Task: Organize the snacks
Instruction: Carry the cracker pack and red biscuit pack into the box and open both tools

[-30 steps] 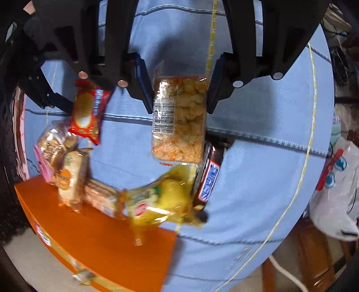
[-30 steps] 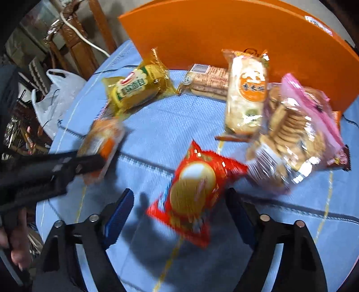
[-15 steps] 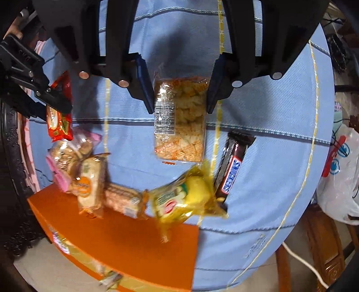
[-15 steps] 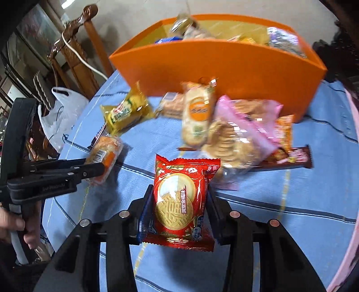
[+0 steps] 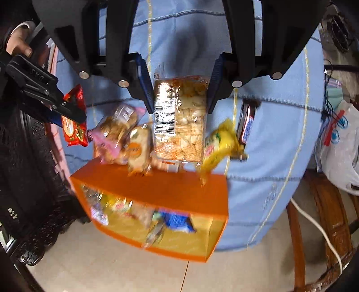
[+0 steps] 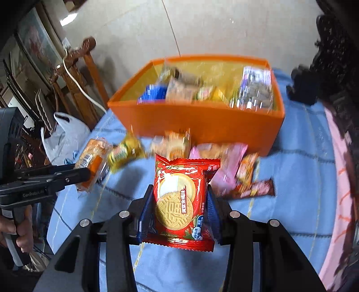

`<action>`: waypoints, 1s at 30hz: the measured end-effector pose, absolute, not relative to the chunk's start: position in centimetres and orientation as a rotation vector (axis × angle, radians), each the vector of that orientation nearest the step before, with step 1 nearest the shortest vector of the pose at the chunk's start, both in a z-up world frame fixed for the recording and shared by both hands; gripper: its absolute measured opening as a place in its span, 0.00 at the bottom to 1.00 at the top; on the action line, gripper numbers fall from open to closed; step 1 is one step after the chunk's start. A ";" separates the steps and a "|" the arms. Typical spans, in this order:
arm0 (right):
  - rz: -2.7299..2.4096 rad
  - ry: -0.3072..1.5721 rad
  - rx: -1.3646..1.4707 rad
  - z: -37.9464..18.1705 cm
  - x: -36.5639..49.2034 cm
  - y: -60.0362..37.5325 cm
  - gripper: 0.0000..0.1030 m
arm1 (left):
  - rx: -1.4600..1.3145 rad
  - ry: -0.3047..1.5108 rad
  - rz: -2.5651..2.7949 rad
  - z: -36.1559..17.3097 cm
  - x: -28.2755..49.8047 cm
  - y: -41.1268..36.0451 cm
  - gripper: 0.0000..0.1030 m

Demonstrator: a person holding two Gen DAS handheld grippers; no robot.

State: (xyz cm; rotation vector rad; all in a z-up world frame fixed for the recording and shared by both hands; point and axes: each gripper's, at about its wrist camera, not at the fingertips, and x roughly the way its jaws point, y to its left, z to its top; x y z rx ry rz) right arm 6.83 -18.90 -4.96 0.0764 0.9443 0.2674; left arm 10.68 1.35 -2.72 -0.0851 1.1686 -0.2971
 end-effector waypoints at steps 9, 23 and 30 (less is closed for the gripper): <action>0.219 0.759 0.050 2.5 12.2 -20.5 0.43 | -0.040 1.014 -0.328 4.0 17.0 -1.6 0.43; 0.072 0.689 0.309 2.4 18.9 -25.1 0.92 | 0.014 0.938 -0.129 5.0 25.4 -5.0 0.92; 0.057 0.754 0.339 0.0 17.1 -26.0 0.92 | -0.018 1.008 -0.119 2.5 24.5 -3.6 0.92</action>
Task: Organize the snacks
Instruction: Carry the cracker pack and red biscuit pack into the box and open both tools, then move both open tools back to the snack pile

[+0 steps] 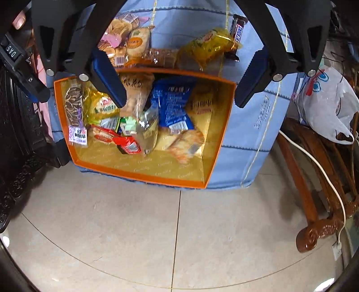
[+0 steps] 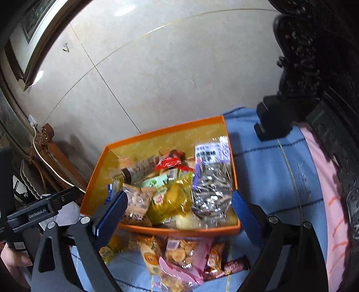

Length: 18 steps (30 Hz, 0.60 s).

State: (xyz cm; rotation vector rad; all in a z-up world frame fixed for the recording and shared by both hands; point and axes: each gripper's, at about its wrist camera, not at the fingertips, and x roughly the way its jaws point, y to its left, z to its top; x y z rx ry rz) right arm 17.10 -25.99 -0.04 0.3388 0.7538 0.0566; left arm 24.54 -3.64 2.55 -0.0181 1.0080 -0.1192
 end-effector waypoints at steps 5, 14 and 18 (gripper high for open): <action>0.055 0.769 0.326 -0.3 16.1 -25.7 0.92 | -0.006 1.012 -0.121 2.6 23.6 -3.2 0.92; 0.058 0.813 0.275 -2.0 13.3 -24.4 0.95 | 0.007 1.053 -0.106 1.0 21.1 -0.5 0.92; 0.062 0.886 0.276 -4.7 11.6 -24.1 0.96 | 0.041 1.132 -0.067 -2.9 19.5 1.4 0.92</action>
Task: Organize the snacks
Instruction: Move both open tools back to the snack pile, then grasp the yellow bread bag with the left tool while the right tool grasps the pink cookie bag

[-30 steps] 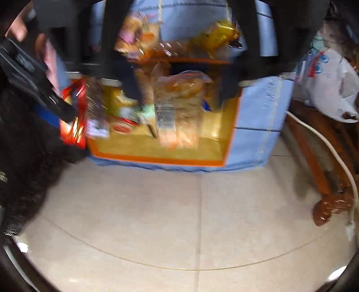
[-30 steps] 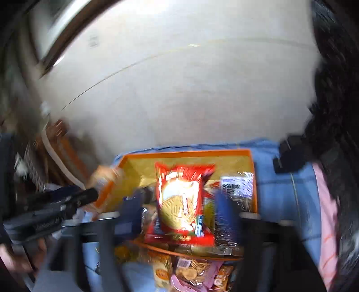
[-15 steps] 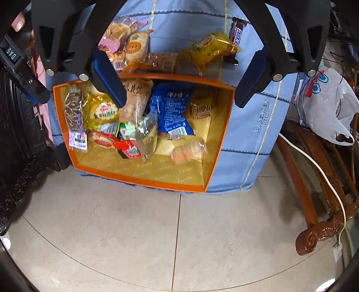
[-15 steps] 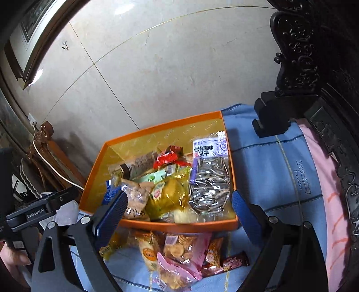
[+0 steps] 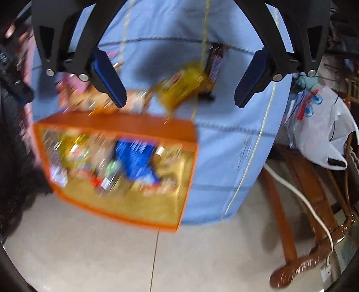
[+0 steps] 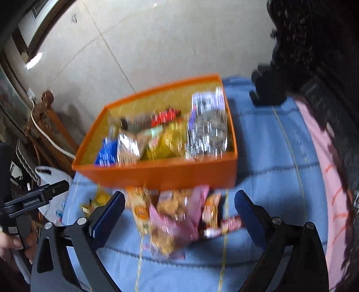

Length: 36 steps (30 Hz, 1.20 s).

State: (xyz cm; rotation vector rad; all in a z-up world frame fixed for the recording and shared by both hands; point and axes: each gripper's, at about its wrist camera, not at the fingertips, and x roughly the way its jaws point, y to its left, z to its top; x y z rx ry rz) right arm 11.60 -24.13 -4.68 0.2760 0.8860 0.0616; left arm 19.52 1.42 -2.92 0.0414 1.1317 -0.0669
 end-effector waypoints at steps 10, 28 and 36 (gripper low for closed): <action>0.059 1.030 0.262 -10.1 8.7 -24.1 0.96 | 0.149 1.211 -0.057 -8.7 18.5 2.1 0.92; 0.143 1.138 0.270 -14.3 11.5 -19.7 0.95 | 0.379 1.219 -0.186 -14.3 17.9 -1.2 0.56; 0.187 1.113 0.202 -14.1 12.4 -17.5 0.39 | 0.065 1.356 -0.257 -14.4 17.5 1.0 0.13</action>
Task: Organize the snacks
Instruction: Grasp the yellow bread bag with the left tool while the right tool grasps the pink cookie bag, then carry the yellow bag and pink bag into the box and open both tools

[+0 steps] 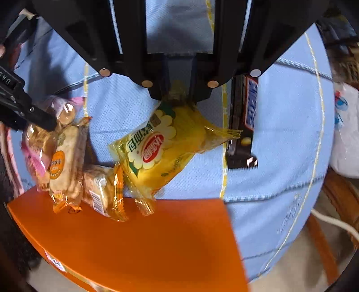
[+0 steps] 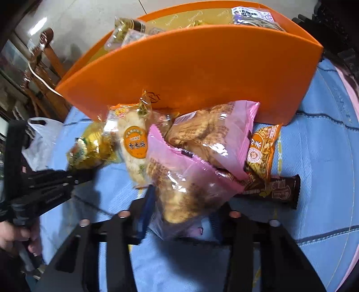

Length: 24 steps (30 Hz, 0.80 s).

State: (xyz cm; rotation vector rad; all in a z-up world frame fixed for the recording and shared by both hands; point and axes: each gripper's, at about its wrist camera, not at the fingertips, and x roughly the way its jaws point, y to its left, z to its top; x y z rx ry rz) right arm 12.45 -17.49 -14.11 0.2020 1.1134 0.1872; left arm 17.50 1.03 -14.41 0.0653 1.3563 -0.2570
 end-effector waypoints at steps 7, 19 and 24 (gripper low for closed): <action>0.269 1.035 0.261 -9.8 8.7 -19.6 0.35 | -0.077 1.328 -0.302 -12.2 15.3 2.5 0.11; 0.279 0.932 0.278 -5.5 6.3 -22.0 0.35 | -0.108 1.225 -0.372 -6.4 13.2 1.8 0.11; 0.282 0.931 0.269 -5.1 6.7 -22.0 0.35 | -0.054 1.230 -0.347 -6.6 13.7 1.8 0.11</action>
